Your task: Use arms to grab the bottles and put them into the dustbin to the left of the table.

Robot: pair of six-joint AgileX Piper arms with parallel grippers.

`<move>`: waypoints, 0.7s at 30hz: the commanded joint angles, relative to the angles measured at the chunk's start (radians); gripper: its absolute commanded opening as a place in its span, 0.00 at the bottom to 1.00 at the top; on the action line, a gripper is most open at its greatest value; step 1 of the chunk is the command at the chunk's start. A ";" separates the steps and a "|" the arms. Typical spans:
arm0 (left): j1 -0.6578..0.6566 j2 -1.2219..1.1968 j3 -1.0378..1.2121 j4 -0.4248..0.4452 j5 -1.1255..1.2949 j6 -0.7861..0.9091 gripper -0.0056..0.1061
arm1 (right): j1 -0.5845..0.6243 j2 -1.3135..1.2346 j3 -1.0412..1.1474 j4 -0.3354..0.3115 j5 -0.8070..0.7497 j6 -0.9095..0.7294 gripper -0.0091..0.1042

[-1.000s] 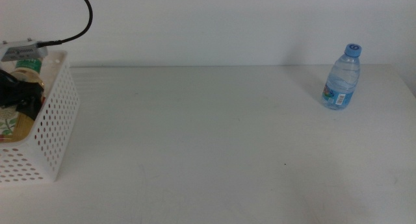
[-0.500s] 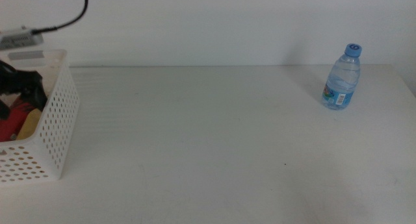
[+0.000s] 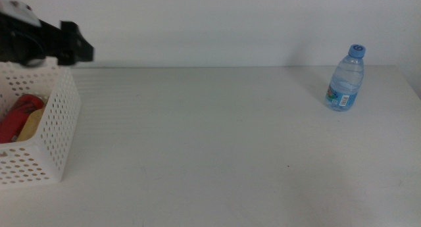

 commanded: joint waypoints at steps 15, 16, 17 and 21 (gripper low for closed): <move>-0.336 -0.498 0.552 0.005 -0.584 0.034 0.86 | -0.007 -0.028 -0.009 -0.011 -0.079 -0.005 0.71; -0.351 -0.521 0.582 0.005 -0.602 0.034 0.86 | -0.007 -0.028 -0.009 -0.011 -0.079 -0.005 0.71; -0.365 -0.542 0.609 0.004 -0.617 0.034 0.86 | -0.007 -0.028 -0.009 -0.011 -0.079 -0.005 0.71; -0.407 -0.608 0.667 0.004 -0.636 0.034 0.86 | -0.007 -0.028 -0.009 -0.011 -0.079 -0.005 0.71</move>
